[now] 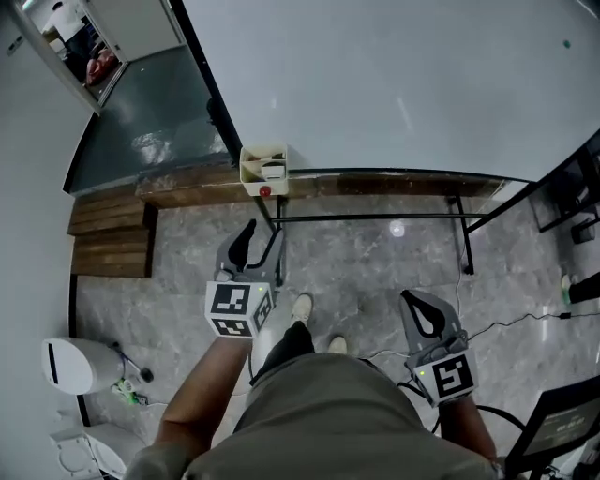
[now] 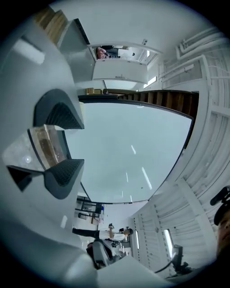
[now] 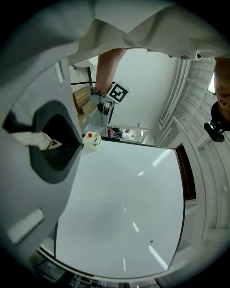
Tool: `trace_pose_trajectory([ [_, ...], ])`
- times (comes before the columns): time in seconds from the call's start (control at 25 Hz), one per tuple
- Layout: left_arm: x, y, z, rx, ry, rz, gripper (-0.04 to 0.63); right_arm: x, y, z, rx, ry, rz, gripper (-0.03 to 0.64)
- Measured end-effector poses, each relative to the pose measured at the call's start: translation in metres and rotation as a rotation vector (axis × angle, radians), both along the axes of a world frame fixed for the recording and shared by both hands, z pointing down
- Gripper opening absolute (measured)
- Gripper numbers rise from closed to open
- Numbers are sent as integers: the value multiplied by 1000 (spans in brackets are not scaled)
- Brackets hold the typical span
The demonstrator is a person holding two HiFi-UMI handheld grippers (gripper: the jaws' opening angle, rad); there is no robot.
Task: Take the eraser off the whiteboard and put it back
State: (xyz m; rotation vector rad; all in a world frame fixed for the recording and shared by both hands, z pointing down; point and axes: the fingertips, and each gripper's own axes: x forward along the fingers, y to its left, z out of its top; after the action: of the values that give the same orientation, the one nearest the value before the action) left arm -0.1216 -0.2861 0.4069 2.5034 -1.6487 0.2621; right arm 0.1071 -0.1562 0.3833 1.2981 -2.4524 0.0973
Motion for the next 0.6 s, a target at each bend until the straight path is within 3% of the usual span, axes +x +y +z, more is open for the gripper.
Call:
trace_pose_trajectory([
  [0.28,-8,-96,34,-34,-89,-19,272,4,-41,-1,-8,9,109,3],
  [0.6,-8,-158,74,-86,-149,-72,310,-7,-66,4,-39,38,147,3],
])
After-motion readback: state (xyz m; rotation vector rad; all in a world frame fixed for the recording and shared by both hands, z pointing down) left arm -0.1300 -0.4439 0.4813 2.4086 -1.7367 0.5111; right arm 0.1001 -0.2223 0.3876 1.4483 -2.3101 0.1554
